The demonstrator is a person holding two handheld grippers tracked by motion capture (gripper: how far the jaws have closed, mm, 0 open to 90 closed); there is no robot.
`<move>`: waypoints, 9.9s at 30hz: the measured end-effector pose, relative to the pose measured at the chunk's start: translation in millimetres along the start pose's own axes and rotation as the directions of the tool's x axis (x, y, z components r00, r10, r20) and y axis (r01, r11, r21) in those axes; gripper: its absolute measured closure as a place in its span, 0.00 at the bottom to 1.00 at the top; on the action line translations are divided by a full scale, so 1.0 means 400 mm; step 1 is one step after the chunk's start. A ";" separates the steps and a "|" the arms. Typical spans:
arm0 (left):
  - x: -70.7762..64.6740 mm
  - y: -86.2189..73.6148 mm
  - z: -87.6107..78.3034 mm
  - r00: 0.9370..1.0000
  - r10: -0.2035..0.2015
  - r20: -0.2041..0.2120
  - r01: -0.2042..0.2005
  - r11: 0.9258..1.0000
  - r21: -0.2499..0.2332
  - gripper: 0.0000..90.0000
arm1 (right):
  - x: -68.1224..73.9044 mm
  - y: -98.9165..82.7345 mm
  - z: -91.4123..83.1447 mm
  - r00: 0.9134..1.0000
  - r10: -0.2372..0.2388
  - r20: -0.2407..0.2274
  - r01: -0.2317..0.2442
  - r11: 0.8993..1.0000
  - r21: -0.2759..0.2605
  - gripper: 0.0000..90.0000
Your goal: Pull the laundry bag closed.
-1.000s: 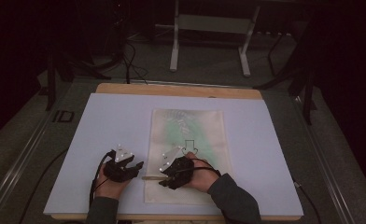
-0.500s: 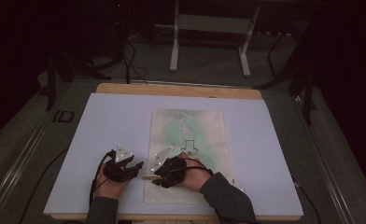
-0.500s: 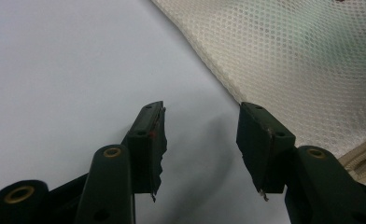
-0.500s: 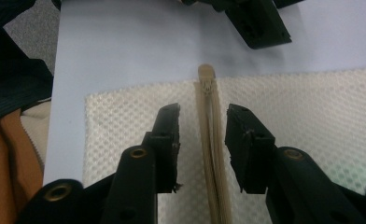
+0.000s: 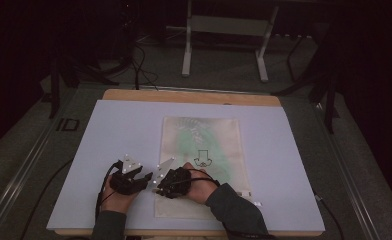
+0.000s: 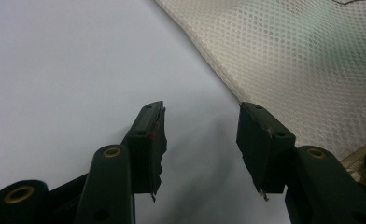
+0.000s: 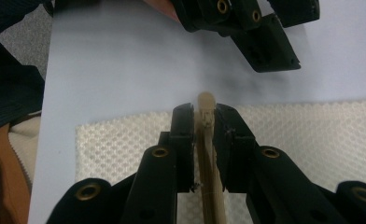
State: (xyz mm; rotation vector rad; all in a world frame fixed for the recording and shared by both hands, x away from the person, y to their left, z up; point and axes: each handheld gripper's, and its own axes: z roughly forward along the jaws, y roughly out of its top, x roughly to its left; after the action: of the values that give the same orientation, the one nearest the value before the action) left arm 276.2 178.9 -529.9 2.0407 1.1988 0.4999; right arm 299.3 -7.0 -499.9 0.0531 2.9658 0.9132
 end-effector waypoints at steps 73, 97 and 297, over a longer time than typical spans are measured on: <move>0.008 -0.004 -0.013 1.000 -0.025 0.014 0.025 1.000 -0.001 0.64 | -0.011 -0.025 0.022 0.998 0.057 -0.006 -0.056 0.998 0.033 0.90; -0.053 0.004 -0.024 0.988 0.037 0.148 -0.041 0.999 0.019 0.99 | -0.007 -0.042 0.025 0.998 0.065 -0.004 -0.065 0.998 0.009 0.91; -0.093 0.012 0.013 0.984 0.056 0.169 -0.075 0.992 0.106 0.99 | -0.005 -0.216 -0.130 1.000 0.024 0.017 -0.026 0.991 0.131 0.92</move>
State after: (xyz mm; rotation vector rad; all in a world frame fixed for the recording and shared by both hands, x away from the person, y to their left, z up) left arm 263.8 142.9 -529.1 2.1765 1.0841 0.2923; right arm 296.8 -107.8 -505.4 0.1004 3.0131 0.7148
